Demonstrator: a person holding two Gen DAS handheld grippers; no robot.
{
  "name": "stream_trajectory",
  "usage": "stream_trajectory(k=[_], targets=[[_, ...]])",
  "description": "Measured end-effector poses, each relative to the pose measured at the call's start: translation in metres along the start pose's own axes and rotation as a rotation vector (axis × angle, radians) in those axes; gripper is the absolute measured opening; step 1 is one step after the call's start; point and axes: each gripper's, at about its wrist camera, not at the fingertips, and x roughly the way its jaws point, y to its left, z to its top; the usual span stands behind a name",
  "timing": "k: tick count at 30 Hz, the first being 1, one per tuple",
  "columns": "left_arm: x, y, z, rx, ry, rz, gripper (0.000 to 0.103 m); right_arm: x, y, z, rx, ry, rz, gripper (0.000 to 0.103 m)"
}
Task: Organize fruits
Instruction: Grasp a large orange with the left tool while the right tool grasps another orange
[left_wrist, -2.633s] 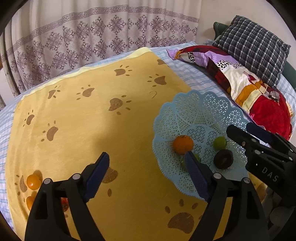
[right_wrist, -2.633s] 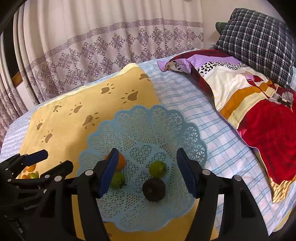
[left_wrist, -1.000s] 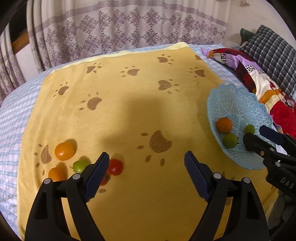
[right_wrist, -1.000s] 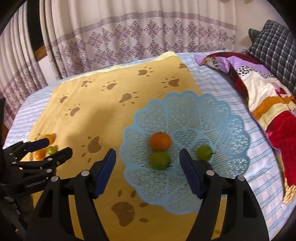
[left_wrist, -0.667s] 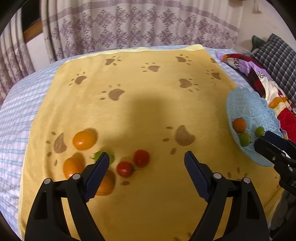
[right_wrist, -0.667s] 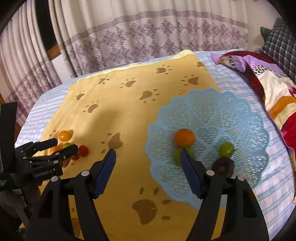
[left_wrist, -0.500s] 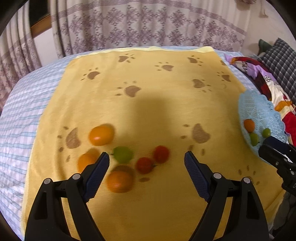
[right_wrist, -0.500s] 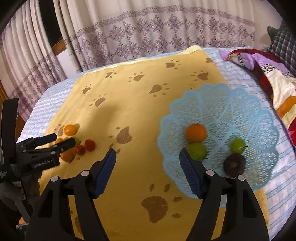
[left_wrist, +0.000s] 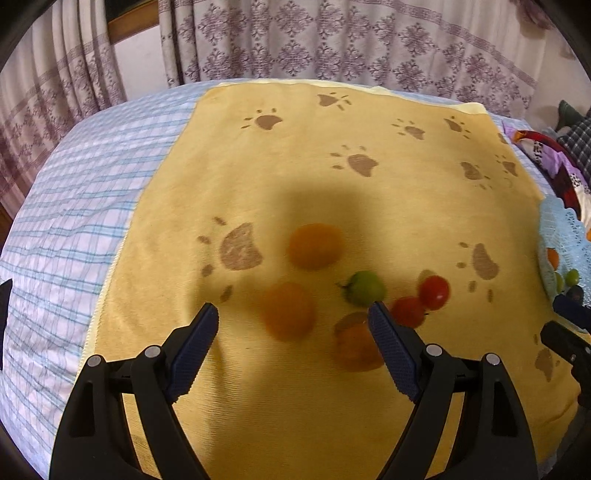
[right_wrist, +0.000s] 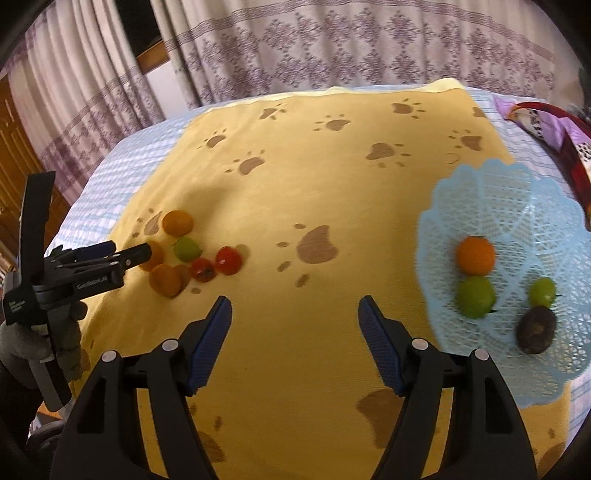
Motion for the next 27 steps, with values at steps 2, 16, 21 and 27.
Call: stream_trajectory(k=[2, 16, 21, 27], targets=[[0.005, 0.008, -0.002, -0.015, 0.01, 0.007, 0.083, 0.006, 0.008, -0.001, -0.013, 0.014, 0.008, 0.073], [0.031, 0.017, -0.001, -0.026, 0.039, -0.014, 0.07, 0.035, 0.036, 0.004, -0.025, 0.061, 0.033, 0.073], [0.037, 0.017, 0.001, -0.029, 0.044, -0.029, 0.063, 0.043, 0.044, 0.005, -0.023, 0.08, 0.049, 0.073], [0.041, 0.015, 0.003, -0.027, 0.043, -0.059, 0.049, 0.052, 0.057, 0.005, -0.033, 0.098, 0.063, 0.073]])
